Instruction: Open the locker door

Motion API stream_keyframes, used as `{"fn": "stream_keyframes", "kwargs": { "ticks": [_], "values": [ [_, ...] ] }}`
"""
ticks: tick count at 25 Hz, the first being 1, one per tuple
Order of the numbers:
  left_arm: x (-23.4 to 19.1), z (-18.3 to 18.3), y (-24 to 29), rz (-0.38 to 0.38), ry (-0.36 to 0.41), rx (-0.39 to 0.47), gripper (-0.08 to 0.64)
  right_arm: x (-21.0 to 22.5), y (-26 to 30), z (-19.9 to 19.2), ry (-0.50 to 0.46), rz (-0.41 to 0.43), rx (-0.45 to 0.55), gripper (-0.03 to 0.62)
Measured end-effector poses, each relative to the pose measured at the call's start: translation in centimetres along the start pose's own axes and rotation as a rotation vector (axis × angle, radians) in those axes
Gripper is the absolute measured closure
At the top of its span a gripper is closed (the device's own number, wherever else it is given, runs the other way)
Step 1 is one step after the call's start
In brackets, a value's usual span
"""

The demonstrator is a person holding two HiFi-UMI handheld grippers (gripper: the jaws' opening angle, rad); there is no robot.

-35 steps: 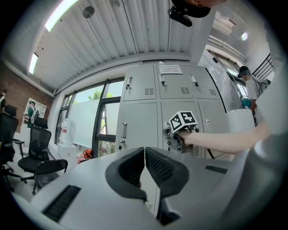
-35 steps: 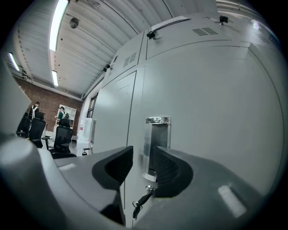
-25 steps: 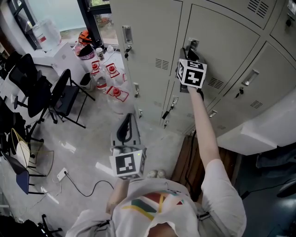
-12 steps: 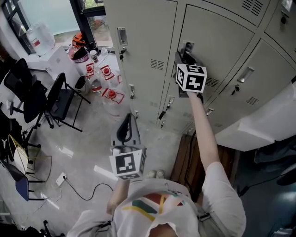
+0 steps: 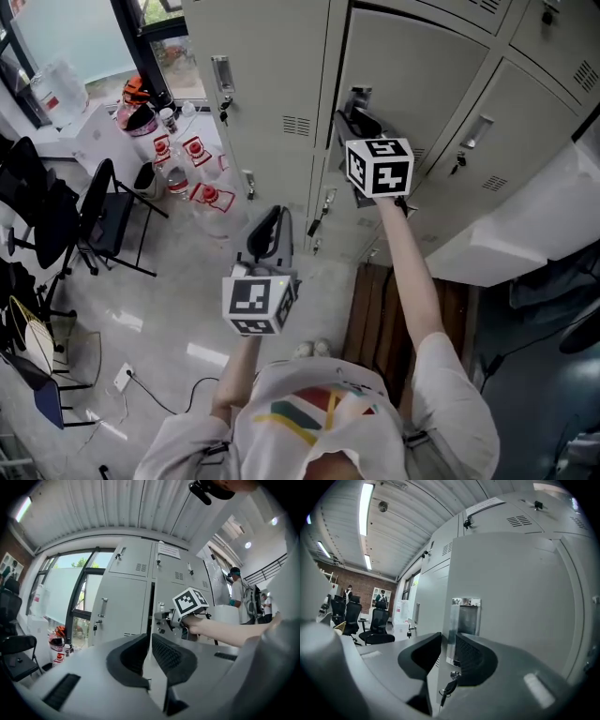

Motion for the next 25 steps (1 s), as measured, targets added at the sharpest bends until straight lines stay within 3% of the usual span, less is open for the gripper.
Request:
{"fn": "stream_keyframes", "kwargs": {
  "ticks": [5, 7, 9, 17, 22, 25],
  "values": [
    [2.4, -0.7, 2.0, -0.116, 0.015, -0.023, 0.528, -0.5, -2.1, -0.2, 0.031, 0.05, -0.005, 0.502],
    [3.2, -1.2, 3.6, -0.173, 0.0, -0.032, 0.456, -0.6, -3.0, -0.2, 0.037, 0.063, -0.006, 0.502],
    [3.6, -2.0, 5.3, -0.209, -0.008, -0.052, 0.442, -0.7, -3.8, -0.3, 0.034, 0.071, -0.008, 0.5],
    [5.1, -5.2, 10.7, -0.275, -0.011, -0.115, 0.43, -1.1, -6.9, -0.5, 0.042, 0.107, -0.013, 0.495],
    [6.5, -5.6, 12.2, -0.316, 0.071, -0.15, 0.397, -1.0, -8.8, -0.8, 0.048, 0.132, 0.0, 0.492],
    [7.4, -5.7, 12.7, -0.338, 0.064, -0.164, 0.397, -1.0, -9.8, -0.9, 0.048, 0.139, -0.002, 0.492]
  ]
}}
Point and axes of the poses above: the fingertips, and each gripper's own axes: y forward along the fingers, x to its right, z out of its top, the point moved 4 cm from there along -y, backward along the fingers, and after that the axes turned 5 degrees about y, right-handed, at the moved point
